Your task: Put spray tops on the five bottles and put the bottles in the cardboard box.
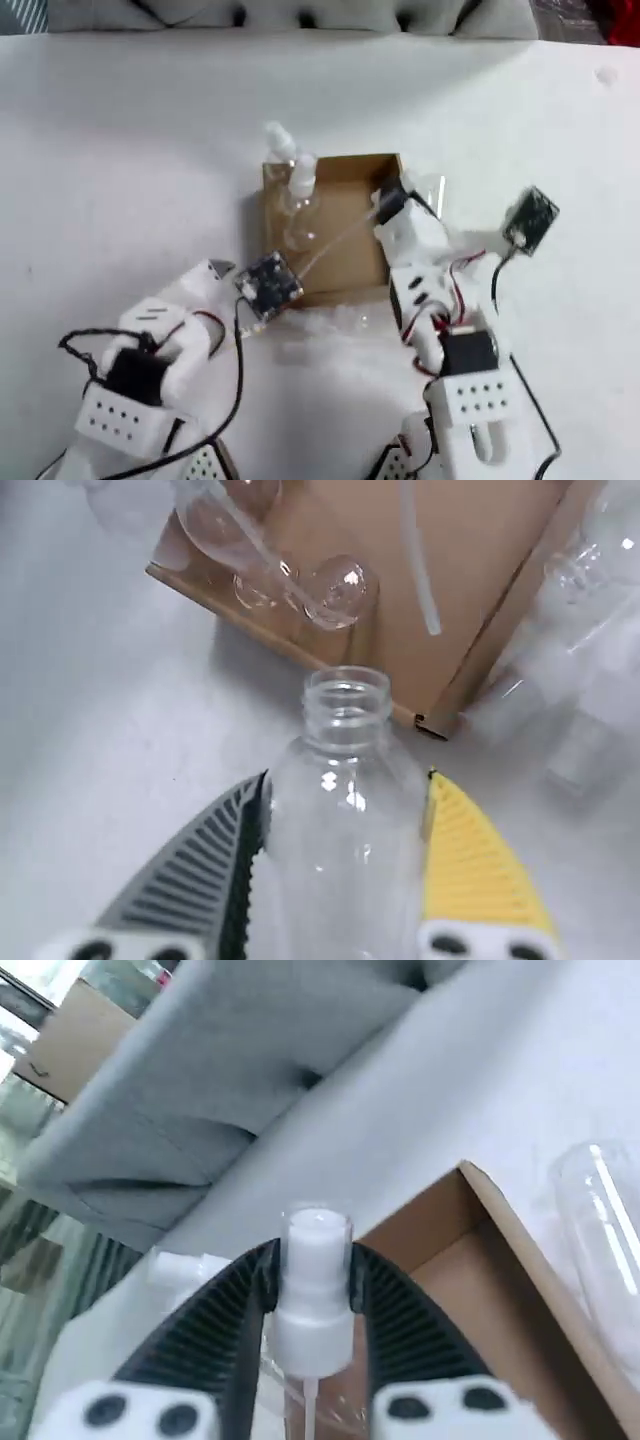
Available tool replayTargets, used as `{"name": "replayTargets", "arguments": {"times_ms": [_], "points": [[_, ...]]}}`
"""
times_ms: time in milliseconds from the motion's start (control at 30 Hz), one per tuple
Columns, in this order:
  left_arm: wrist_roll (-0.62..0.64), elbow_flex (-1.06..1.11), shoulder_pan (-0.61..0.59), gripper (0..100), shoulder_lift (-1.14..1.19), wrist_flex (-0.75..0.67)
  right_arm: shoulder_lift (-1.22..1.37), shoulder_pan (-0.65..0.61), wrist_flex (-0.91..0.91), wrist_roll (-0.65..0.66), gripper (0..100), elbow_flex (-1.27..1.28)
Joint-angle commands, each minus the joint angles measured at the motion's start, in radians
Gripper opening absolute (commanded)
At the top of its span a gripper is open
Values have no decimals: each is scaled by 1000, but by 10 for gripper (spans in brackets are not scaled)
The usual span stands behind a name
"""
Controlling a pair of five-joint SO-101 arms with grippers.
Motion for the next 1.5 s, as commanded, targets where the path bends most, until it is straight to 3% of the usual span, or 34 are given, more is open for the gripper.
{"name": "replayTargets", "arguments": {"times_ms": [0, 433, 700, 933, 1267, 1467], "points": [[-28, 26, 16, 21, -93, 12, -199, 5, -134, 0, 18, 101], [-63, 86, 8, 21, -96, -38, -671, 5, -131, 77, 16, 296], [-78, 115, 15, 21, -97, -58, -651, 2, -101, 77, 16, 296], [-83, 150, 5, 21, -99, -81, -645, -88, -59, 86, 16, 282], [-81, 180, -35, 21, -99, -135, -644, -27, -61, 87, 15, 279], [-80, 178, -35, 21, -99, -132, -625, -77, -62, 87, 15, 279]]}}
